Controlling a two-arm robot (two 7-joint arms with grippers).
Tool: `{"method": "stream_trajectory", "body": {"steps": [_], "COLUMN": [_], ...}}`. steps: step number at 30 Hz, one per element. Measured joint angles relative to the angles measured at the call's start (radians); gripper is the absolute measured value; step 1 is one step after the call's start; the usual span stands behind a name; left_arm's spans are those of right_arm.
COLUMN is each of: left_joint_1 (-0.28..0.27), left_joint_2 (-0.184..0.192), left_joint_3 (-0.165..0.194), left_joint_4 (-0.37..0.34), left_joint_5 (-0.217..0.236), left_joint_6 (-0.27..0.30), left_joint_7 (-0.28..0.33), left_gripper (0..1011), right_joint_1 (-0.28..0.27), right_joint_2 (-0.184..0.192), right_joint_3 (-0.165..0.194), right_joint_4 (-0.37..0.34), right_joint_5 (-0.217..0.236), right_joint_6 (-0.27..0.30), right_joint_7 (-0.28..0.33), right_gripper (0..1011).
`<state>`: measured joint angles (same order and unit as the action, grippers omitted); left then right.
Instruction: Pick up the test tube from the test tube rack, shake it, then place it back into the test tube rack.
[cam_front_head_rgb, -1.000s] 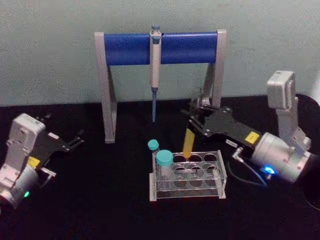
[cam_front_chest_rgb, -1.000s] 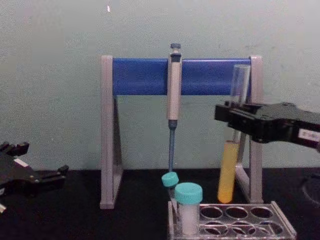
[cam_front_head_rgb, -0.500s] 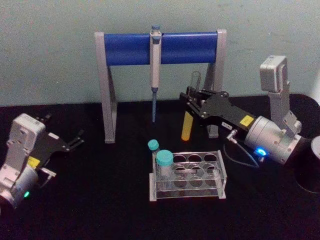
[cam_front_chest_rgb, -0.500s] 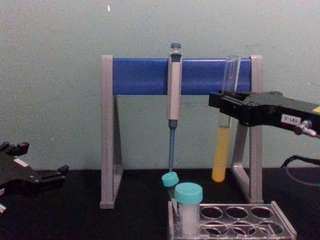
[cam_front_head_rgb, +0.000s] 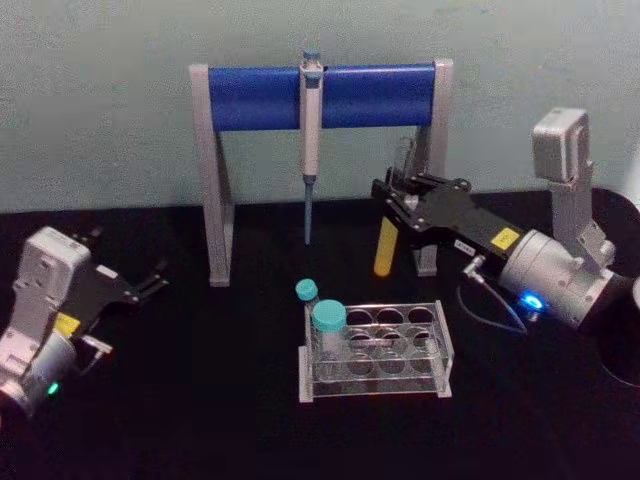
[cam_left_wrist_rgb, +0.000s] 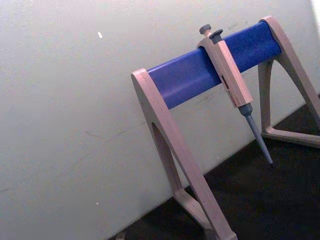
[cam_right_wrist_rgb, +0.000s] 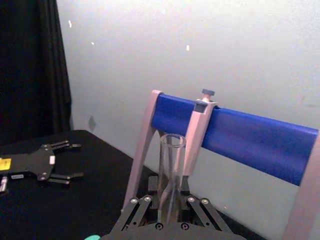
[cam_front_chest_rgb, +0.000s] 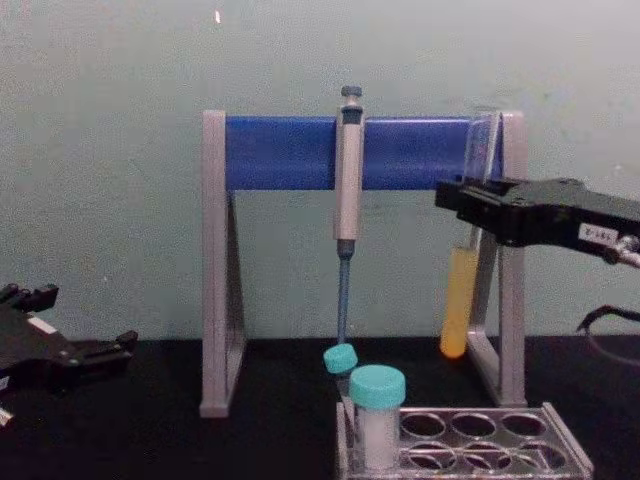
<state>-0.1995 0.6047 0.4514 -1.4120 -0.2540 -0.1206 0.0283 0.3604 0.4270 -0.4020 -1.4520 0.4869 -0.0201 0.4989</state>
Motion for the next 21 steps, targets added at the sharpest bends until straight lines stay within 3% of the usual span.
{"method": "stream_trajectory", "body": {"steps": [7,15,21], "left_joint_1": [0.0,0.0,0.0], "left_joint_2": [0.0,0.0,0.0], "left_joint_3": [0.0,0.0,0.0], "left_joint_4": [0.0,0.0,0.0], "left_joint_5": [0.0,0.0,0.0], "left_joint_6": [0.0,0.0,0.0], "left_joint_7": [0.0,0.0,0.0], "left_gripper": [1010,1010,1010], "right_joint_1": [-0.03,-0.121,-0.162], "right_joint_2": [0.022,0.067,0.081], "right_joint_3": [0.023,0.066,0.07], "right_joint_4": [-0.035,-0.133,-0.177], "right_joint_5": [-0.007,-0.009,-0.002], "right_joint_6": [0.011,0.038,0.053], "right_joint_7": [-0.026,-0.064,-0.058], "right_gripper": [235,235,235]}}
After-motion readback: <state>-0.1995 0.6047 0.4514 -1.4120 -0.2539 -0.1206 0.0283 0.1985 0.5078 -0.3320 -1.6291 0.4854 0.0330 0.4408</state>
